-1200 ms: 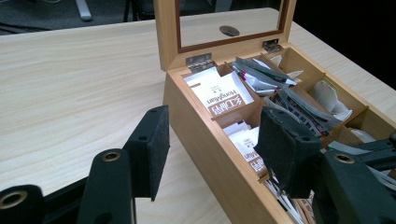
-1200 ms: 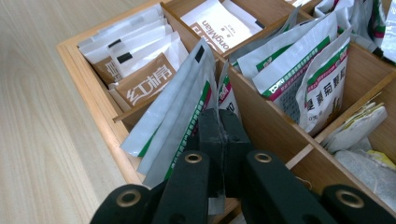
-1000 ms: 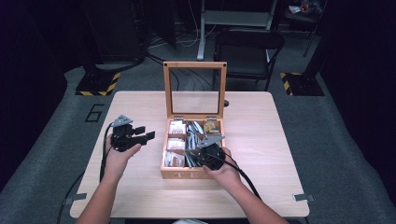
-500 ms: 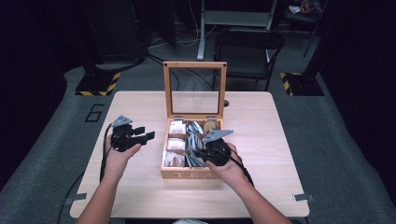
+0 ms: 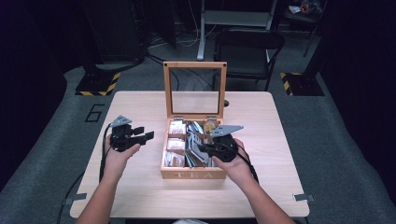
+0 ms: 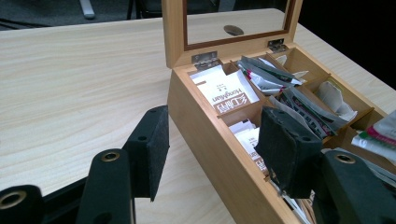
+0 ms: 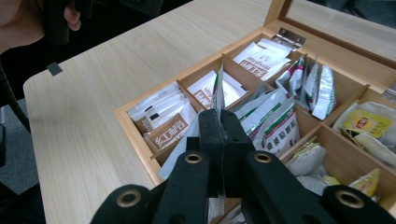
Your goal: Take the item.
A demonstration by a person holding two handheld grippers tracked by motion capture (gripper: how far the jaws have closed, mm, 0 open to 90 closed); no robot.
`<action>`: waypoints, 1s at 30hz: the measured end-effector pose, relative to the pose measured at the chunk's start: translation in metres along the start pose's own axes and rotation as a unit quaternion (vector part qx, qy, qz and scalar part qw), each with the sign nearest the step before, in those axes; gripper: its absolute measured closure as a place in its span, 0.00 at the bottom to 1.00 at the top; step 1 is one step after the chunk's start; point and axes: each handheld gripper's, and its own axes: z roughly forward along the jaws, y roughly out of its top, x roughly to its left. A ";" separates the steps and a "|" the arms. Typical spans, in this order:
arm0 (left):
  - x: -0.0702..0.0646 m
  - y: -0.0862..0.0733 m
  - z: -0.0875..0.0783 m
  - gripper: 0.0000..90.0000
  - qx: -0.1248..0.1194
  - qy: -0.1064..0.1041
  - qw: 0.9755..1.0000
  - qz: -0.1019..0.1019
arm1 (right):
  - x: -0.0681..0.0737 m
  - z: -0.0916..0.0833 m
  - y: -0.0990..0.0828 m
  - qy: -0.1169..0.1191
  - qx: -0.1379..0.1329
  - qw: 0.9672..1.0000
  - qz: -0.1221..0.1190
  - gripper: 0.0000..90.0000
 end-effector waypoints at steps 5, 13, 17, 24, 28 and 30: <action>0.001 0.000 0.000 0.48 0.004 -0.001 1.000 0.006 | -0.007 -0.009 0.001 -0.012 -0.010 1.000 0.006 1.00; 0.002 0.000 0.000 0.48 0.004 0.000 1.000 0.002 | -0.021 -0.023 -0.001 -0.033 -0.024 0.999 0.022 1.00; 0.002 -0.001 0.001 0.48 0.003 0.000 1.000 -0.004 | -0.029 -0.029 -0.002 -0.046 -0.028 0.998 0.030 1.00; 0.003 -0.002 0.001 0.48 0.004 0.000 1.000 -0.005 | -0.040 -0.035 -0.006 -0.069 -0.027 0.997 0.030 1.00; 0.004 -0.002 0.001 0.48 0.005 0.000 1.000 -0.003 | -0.047 -0.039 -0.009 -0.082 -0.026 0.995 0.040 1.00; 0.004 -0.002 0.001 0.48 0.004 0.000 1.000 -0.003 | -0.051 -0.040 -0.010 -0.088 -0.027 0.995 0.043 1.00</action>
